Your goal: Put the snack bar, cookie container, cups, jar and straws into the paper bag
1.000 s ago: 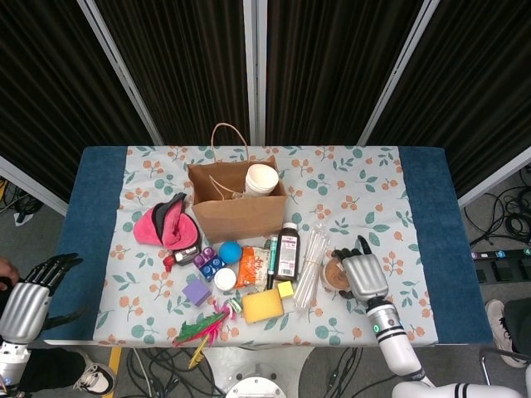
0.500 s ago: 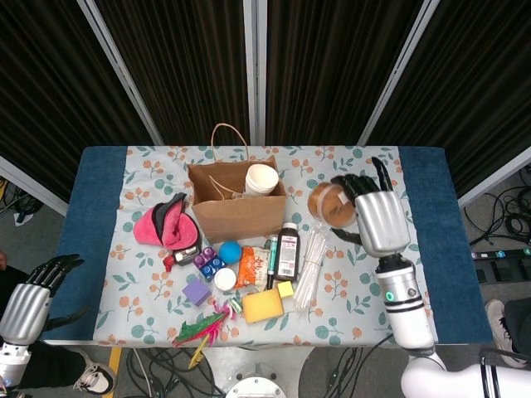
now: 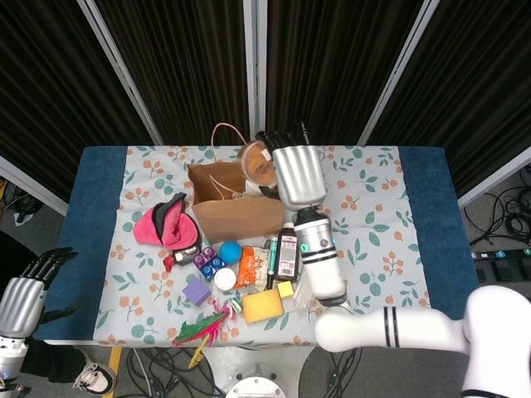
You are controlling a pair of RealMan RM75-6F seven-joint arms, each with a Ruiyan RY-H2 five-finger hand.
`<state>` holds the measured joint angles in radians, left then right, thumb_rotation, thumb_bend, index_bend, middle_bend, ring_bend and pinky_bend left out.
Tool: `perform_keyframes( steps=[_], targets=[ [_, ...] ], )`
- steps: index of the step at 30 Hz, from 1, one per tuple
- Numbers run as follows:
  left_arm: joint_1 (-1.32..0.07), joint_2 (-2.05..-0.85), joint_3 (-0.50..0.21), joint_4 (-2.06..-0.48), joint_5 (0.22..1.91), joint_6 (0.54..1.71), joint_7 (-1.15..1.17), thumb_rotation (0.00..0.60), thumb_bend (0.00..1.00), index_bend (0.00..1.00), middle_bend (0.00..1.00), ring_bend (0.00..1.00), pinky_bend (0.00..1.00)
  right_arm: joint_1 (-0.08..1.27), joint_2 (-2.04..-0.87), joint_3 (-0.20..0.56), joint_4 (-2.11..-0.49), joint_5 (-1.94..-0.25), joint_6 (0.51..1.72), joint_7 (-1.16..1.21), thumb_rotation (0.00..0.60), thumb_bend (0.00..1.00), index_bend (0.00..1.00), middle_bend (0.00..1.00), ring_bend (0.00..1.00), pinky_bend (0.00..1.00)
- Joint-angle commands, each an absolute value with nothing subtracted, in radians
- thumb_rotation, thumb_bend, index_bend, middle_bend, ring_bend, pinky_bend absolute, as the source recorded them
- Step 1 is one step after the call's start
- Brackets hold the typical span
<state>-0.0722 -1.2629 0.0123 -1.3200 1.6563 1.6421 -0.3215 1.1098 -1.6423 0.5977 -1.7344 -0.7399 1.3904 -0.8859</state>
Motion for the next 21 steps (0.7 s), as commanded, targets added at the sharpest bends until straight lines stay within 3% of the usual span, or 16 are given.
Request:
perform_keyframes(
  steps=[1,10,14,21],
  targets=[
    [-0.072,-1.260,0.008,-1.314,1.649,1.641,-0.330,0.600,0.10,0.26,0.28,0.20,0.25,1.205,-1.776,0.591,-1.568,-0.698,1.357,-0.887,0.600,0.11,0.51,0.48,0.32,0.08],
    [-0.066,-1.257,0.010,-1.293,1.638,1.639,-0.358,0.600,0.10,0.26,0.28,0.20,0.25,1.302,-1.901,0.585,-1.396,-0.694,1.313,-0.864,0.600,0.10,0.48,0.46,0.32,0.08],
    [-0.066,-1.258,0.010,-1.290,1.642,1.643,-0.363,0.600,0.10,0.26,0.28,0.20,0.25,1.300,-1.894,0.581,-1.414,-0.676,1.290,-0.867,0.600,0.00,0.31,0.34,0.20,0.03],
    [-0.064,-1.256,0.013,-1.295,1.647,1.646,-0.364,0.600,0.10,0.26,0.28,0.19,0.25,1.278,-1.850,0.580,-1.475,-0.659,1.295,-0.878,0.600,0.00,0.12,0.20,0.05,0.00]
  ],
)
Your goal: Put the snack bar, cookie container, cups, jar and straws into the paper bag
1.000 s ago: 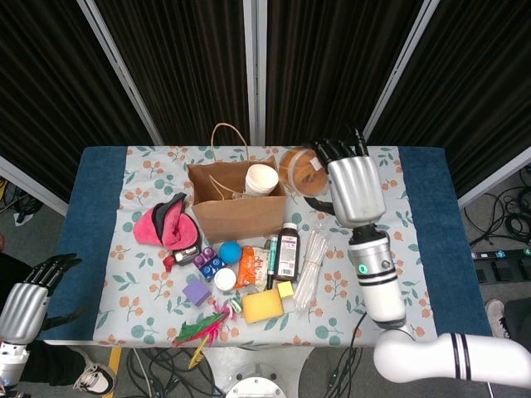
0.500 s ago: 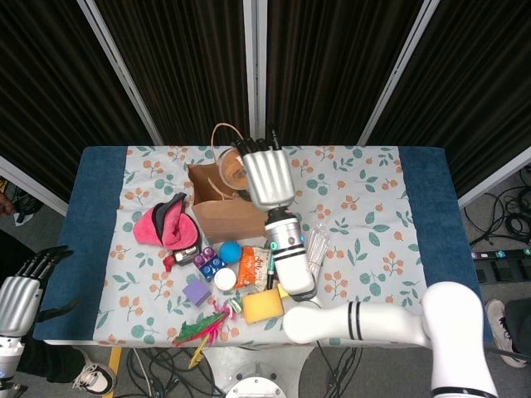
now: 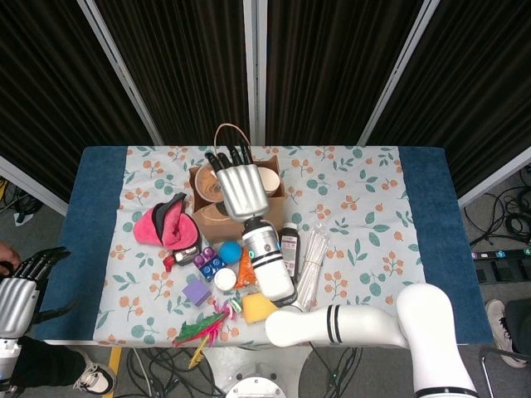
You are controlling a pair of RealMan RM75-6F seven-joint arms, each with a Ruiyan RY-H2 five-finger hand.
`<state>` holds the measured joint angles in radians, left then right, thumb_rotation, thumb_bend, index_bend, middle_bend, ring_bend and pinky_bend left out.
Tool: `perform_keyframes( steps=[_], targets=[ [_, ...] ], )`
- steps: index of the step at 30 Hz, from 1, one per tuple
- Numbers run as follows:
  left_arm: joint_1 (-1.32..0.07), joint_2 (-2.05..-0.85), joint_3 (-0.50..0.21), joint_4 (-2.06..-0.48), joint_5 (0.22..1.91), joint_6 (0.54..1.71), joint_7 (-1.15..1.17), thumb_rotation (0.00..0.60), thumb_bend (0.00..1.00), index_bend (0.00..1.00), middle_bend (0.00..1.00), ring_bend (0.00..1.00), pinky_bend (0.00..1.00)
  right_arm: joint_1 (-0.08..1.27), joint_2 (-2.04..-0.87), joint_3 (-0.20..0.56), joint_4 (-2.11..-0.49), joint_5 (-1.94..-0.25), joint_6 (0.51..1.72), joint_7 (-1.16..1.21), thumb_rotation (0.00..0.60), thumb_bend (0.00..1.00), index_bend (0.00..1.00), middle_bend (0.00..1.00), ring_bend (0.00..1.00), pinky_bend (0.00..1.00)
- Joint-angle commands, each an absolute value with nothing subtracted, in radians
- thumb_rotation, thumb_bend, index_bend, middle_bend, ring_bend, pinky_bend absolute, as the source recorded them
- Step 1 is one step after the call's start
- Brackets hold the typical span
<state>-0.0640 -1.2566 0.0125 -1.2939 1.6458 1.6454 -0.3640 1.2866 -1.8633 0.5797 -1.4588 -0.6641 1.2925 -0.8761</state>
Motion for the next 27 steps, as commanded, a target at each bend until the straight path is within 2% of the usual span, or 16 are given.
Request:
perform_keyframes(
  steps=[1,9,18,21,27],
  targets=[
    [-0.063,-1.256,0.014,-1.296,1.648,1.646,-0.362,0.600,0.10,0.26,0.28,0.19,0.25,1.274,-1.842,0.581,-1.485,-0.657,1.298,-0.878,0.600,0.00,0.11,0.19,0.04,0.00],
    [-0.064,-1.252,0.014,-1.308,1.650,1.647,-0.350,0.600,0.10,0.26,0.28,0.19,0.25,1.240,-1.790,0.575,-1.568,-0.696,1.341,-0.852,0.600,0.00,0.10,0.18,0.03,0.00],
    [-0.070,-1.253,0.013,-1.320,1.655,1.639,-0.331,0.600,0.10,0.26,0.28,0.19,0.25,1.079,-1.600,0.569,-1.789,-0.856,1.464,-0.739,0.600,0.00,0.10,0.21,0.03,0.00],
    [-0.073,-1.253,0.014,-1.325,1.657,1.636,-0.320,0.600,0.10,0.26,0.28,0.20,0.25,0.989,-1.496,0.533,-1.863,-0.880,1.445,-0.682,0.600,0.00,0.09,0.22,0.04,0.00],
    [-0.075,-1.254,0.018,-1.338,1.663,1.630,-0.299,0.600,0.10,0.26,0.28,0.19,0.25,0.813,-1.243,0.354,-1.938,-0.987,1.285,-0.558,0.600,0.00,0.13,0.26,0.08,0.01]
  ],
)
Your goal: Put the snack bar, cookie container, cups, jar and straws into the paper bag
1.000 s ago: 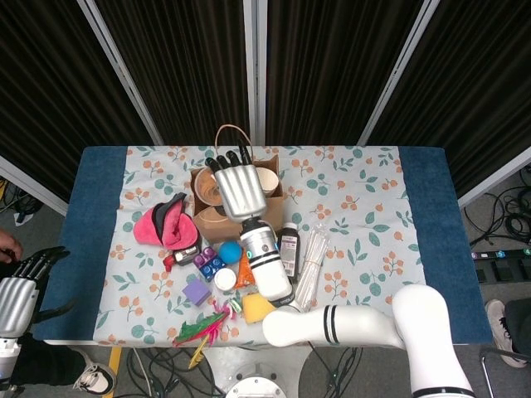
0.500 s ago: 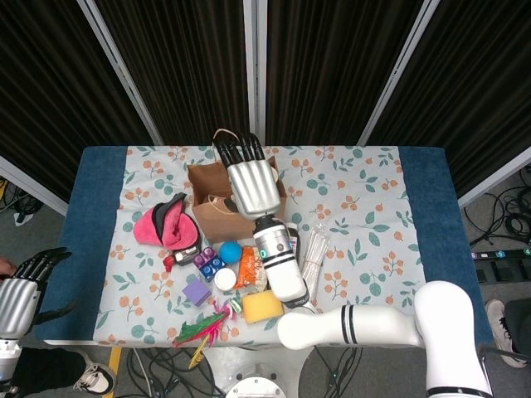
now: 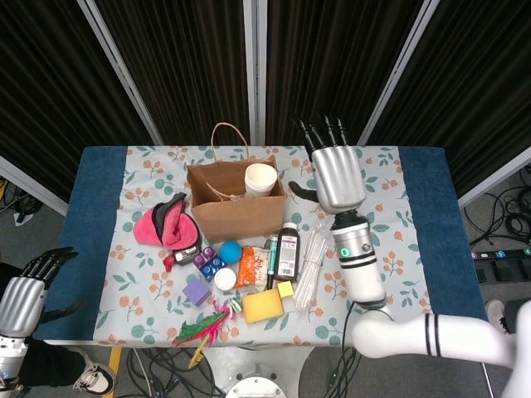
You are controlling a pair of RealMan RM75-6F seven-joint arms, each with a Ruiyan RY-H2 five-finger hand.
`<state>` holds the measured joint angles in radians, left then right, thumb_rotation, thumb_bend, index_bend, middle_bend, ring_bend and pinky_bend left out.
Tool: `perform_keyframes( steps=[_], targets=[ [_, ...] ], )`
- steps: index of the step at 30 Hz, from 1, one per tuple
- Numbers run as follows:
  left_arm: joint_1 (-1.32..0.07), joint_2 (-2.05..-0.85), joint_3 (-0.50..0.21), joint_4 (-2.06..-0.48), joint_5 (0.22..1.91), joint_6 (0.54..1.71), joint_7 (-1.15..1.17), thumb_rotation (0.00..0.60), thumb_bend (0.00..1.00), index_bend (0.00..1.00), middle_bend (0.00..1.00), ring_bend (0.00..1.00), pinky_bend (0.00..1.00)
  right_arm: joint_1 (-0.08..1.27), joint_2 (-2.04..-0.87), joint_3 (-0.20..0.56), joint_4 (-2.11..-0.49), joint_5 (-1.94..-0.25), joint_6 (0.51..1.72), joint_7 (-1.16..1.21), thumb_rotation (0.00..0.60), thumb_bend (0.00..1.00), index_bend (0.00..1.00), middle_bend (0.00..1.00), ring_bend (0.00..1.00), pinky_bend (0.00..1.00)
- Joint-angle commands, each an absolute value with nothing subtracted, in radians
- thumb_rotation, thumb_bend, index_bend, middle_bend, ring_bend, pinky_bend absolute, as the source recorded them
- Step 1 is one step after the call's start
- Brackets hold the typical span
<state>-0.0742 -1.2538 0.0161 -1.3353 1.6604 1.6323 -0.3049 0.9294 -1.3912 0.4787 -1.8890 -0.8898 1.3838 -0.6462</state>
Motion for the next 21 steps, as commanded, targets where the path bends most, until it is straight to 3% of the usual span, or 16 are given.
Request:
perform_keyframes(
  steps=[1,7,12,21],
  targets=[
    [-0.076,-1.253,0.018,-1.340,1.664,1.630,-0.294,0.600,0.10,0.26,0.28,0.19,0.25,0.788,-1.208,0.306,-1.925,-1.037,1.260,-0.542,0.600,0.00,0.14,0.27,0.09,0.02],
    [-0.077,-1.254,0.019,-1.348,1.665,1.628,-0.272,0.600,0.10,0.26,0.28,0.20,0.25,0.713,-1.111,0.103,-1.822,-1.293,1.141,-0.450,0.600,0.00,0.15,0.28,0.11,0.06],
    [-0.074,-1.261,0.020,-1.347,1.663,1.628,-0.253,0.600,0.10,0.26,0.28,0.19,0.25,0.701,-1.117,-0.007,-1.700,-1.506,1.079,-0.338,0.600,0.00,0.15,0.28,0.11,0.06],
    [-0.070,-1.271,0.021,-1.339,1.669,1.635,-0.226,0.600,0.10,0.26,0.28,0.20,0.25,0.711,-1.310,-0.063,-1.355,-1.755,1.138,-0.188,0.600,0.00,0.18,0.27,0.11,0.06]
  ],
)
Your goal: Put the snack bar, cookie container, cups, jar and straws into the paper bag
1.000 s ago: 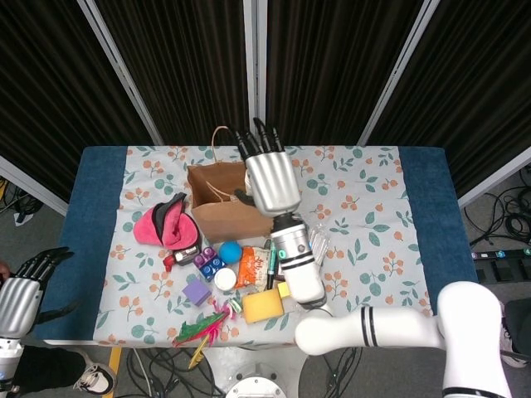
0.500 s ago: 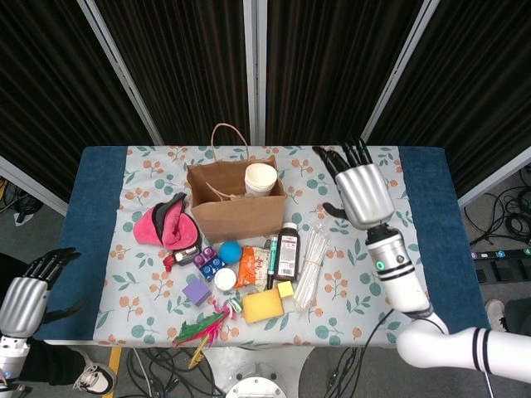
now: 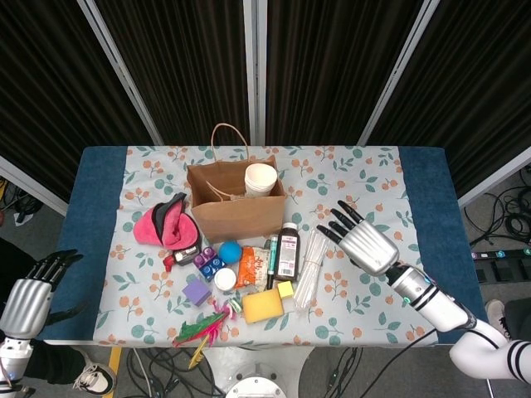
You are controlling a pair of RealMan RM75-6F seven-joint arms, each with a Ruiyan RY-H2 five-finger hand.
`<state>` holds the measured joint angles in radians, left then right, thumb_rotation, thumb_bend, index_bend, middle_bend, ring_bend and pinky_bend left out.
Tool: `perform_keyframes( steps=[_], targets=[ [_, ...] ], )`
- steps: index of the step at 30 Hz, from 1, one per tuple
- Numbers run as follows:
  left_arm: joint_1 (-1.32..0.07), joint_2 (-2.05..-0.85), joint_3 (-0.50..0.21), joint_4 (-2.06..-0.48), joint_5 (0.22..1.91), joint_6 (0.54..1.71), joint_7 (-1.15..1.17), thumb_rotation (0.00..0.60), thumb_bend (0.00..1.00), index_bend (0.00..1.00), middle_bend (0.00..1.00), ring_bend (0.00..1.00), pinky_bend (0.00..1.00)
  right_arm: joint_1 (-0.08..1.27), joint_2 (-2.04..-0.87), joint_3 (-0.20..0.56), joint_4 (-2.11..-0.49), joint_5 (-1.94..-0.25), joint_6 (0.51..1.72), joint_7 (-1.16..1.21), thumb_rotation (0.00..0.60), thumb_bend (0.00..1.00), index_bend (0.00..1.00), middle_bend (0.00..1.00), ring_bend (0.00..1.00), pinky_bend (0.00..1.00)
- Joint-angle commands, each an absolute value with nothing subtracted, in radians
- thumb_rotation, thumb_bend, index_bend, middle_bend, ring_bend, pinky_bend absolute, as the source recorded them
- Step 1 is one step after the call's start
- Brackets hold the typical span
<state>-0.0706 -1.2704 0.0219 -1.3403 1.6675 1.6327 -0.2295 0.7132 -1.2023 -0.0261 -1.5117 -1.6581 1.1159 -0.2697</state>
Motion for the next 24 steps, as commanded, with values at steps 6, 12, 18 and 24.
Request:
perform_keyframes(
  steps=[6,12,18,24],
  targets=[
    [-0.069,-1.268,0.020,-1.331,1.668,1.638,-0.221,0.600,0.10,0.26,0.28,0.19,0.25,0.701,-1.449,-0.080,-1.170,-1.792,1.170,-0.084,0.600,0.00,0.20,0.27,0.11,0.06],
    [-0.071,-1.271,0.022,-1.322,1.681,1.646,-0.214,0.600,0.10,0.26,0.28,0.20,0.25,0.684,-1.571,-0.068,-1.032,-1.790,1.218,-0.013,0.600,0.00,0.20,0.27,0.11,0.06],
    [-0.074,-1.273,0.017,-1.309,1.675,1.645,-0.223,0.600,0.10,0.26,0.28,0.19,0.25,0.671,-1.672,-0.071,-0.910,-1.787,1.236,0.037,0.600,0.00,0.21,0.27,0.11,0.06],
    [-0.073,-1.269,0.016,-1.304,1.672,1.648,-0.230,0.600,0.10,0.26,0.28,0.20,0.25,0.666,-1.732,-0.078,-0.826,-1.780,1.231,0.076,0.600,0.00,0.26,0.30,0.13,0.07]
  ],
)
